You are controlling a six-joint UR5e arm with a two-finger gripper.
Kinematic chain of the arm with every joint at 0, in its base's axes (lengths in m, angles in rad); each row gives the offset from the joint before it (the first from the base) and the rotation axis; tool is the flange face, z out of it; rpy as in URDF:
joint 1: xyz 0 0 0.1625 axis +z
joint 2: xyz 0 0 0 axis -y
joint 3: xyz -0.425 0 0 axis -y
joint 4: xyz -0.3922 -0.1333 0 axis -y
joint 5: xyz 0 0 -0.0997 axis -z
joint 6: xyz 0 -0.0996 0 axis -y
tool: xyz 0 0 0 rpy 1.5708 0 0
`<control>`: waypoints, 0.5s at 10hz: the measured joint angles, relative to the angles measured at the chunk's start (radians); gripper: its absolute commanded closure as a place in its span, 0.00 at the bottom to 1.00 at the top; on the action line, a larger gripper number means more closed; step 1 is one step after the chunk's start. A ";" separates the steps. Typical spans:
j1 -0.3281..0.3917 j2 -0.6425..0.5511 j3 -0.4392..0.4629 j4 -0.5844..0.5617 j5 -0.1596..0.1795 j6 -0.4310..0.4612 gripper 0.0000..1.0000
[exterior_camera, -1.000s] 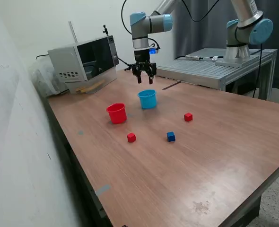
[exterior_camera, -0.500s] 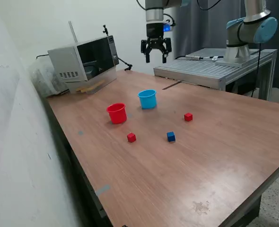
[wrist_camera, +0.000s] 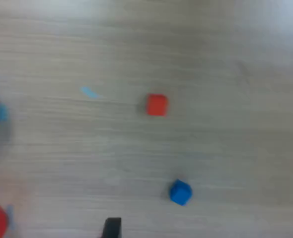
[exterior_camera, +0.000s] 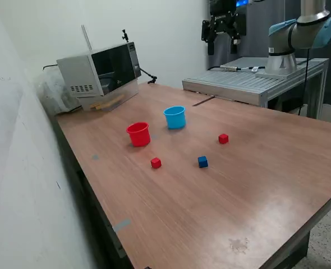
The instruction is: Place red objects in the red bin, and blue objects in the blue bin.
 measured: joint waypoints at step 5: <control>0.109 0.381 -0.279 0.008 -0.051 0.285 0.00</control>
